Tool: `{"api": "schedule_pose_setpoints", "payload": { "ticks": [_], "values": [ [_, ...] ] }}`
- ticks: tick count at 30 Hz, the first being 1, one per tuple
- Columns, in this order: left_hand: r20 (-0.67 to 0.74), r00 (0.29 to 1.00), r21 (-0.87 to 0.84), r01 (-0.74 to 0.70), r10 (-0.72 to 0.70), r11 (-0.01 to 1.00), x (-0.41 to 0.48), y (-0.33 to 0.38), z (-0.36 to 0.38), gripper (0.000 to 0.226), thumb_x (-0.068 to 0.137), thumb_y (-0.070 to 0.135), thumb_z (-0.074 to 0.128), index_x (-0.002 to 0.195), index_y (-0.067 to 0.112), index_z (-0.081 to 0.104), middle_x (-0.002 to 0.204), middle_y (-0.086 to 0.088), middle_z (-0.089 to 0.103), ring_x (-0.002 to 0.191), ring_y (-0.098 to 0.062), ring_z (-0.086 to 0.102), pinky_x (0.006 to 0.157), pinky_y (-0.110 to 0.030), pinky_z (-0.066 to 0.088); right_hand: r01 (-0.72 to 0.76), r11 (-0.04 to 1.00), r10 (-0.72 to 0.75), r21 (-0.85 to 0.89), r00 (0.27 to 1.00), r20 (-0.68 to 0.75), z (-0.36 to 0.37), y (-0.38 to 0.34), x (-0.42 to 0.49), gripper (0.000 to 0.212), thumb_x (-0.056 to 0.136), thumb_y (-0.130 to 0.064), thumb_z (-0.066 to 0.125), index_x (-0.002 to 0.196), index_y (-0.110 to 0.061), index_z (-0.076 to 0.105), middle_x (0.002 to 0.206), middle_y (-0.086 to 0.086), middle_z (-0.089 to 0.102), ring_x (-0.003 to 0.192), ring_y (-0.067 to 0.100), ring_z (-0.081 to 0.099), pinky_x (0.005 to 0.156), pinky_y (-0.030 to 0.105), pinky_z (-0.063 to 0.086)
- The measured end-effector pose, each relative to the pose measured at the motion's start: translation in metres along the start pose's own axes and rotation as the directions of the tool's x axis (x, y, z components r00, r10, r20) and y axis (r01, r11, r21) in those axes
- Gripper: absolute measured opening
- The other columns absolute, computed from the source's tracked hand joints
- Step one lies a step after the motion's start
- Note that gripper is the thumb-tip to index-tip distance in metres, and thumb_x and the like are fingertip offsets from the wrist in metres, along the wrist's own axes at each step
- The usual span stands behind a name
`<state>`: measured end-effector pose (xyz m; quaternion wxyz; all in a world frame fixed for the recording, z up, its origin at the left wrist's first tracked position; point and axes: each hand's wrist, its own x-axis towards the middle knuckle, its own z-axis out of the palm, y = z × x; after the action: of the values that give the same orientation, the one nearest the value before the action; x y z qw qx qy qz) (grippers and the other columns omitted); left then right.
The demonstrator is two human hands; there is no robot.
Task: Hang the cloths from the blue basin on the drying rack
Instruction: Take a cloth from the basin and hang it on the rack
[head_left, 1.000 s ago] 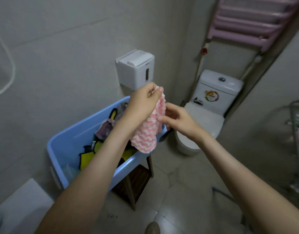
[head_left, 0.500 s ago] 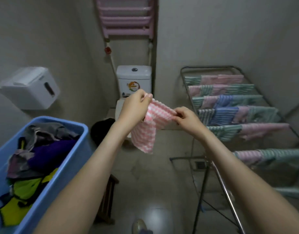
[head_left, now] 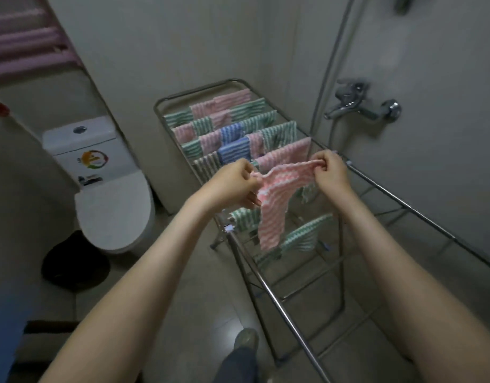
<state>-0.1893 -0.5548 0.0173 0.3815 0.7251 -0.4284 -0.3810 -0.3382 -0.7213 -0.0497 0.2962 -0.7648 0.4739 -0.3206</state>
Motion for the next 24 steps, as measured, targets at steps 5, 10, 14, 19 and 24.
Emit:
{"api": "schedule_pose_setpoints", "payload": {
  "ticks": [5, 10, 14, 19, 24],
  "values": [
    [0.217, 0.976, -0.023, 0.012, -0.007, 1.0, 0.043, 0.011, 0.066, 0.014, 0.092, 0.003, 0.052, 0.08, 0.007, 0.046, 0.07, -0.015, 0.064, 0.068, -0.025, 0.07, 0.073, -0.04, 0.06, -0.148, 0.987, 0.139, -0.058, 0.982, -0.127, -0.049, 0.057, -0.001, 0.027, 0.082, 0.01, 0.044, 0.098, 0.003, 0.065, 0.11, 0.025, 0.057, 0.104, 0.033, 0.054, 0.087, 0.026, 0.034],
    [0.431, 0.902, 0.037, 0.016, -0.031, 0.999, 0.078, 0.007, 0.116, 0.022, 0.09, -0.002, 0.052, 0.069, 0.006, 0.049, 0.068, -0.016, 0.064, 0.058, -0.015, 0.068, 0.07, -0.035, 0.06, -0.288, 0.947, 0.258, -0.143, 0.946, -0.194, -0.071, 0.105, -0.001, 0.028, 0.08, 0.01, 0.043, 0.097, 0.005, 0.064, 0.108, 0.028, 0.057, 0.104, 0.038, 0.052, 0.083, 0.032, 0.032],
    [0.558, 0.826, 0.094, 0.034, -0.081, 0.995, 0.109, -0.001, 0.135, 0.023, 0.092, 0.001, 0.053, 0.071, 0.008, 0.05, 0.074, -0.016, 0.066, 0.062, -0.014, 0.067, 0.07, -0.03, 0.058, -0.343, 0.916, 0.306, -0.207, 0.932, -0.193, -0.068, 0.127, 0.008, 0.031, 0.081, 0.008, 0.041, 0.1, 0.003, 0.065, 0.109, 0.027, 0.055, 0.105, 0.038, 0.051, 0.085, 0.034, 0.034],
    [0.647, 0.744, 0.154, 0.091, -0.17, 0.984, 0.147, -0.017, 0.141, 0.024, 0.094, 0.004, 0.054, 0.073, 0.011, 0.045, 0.067, -0.011, 0.064, 0.055, -0.004, 0.065, 0.057, -0.019, 0.055, -0.368, 0.897, 0.344, -0.246, 0.929, -0.138, -0.047, 0.141, 0.025, 0.027, 0.083, 0.008, 0.043, 0.1, 0.002, 0.063, 0.111, 0.023, 0.054, 0.108, 0.035, 0.05, 0.084, 0.028, 0.032],
    [0.633, 0.749, 0.225, 0.062, -0.194, 0.973, 0.182, -0.039, 0.138, 0.026, 0.092, 0.001, 0.055, 0.07, 0.011, 0.044, 0.052, 0.003, 0.06, 0.044, 0.003, 0.057, 0.046, -0.013, 0.045, -0.342, 0.911, 0.331, -0.231, 0.94, -0.086, -0.026, 0.152, 0.046, 0.028, 0.079, 0.01, 0.047, 0.099, 0.005, 0.066, 0.109, 0.025, 0.055, 0.108, 0.035, 0.051, 0.082, 0.023, 0.032]
  ]
}}
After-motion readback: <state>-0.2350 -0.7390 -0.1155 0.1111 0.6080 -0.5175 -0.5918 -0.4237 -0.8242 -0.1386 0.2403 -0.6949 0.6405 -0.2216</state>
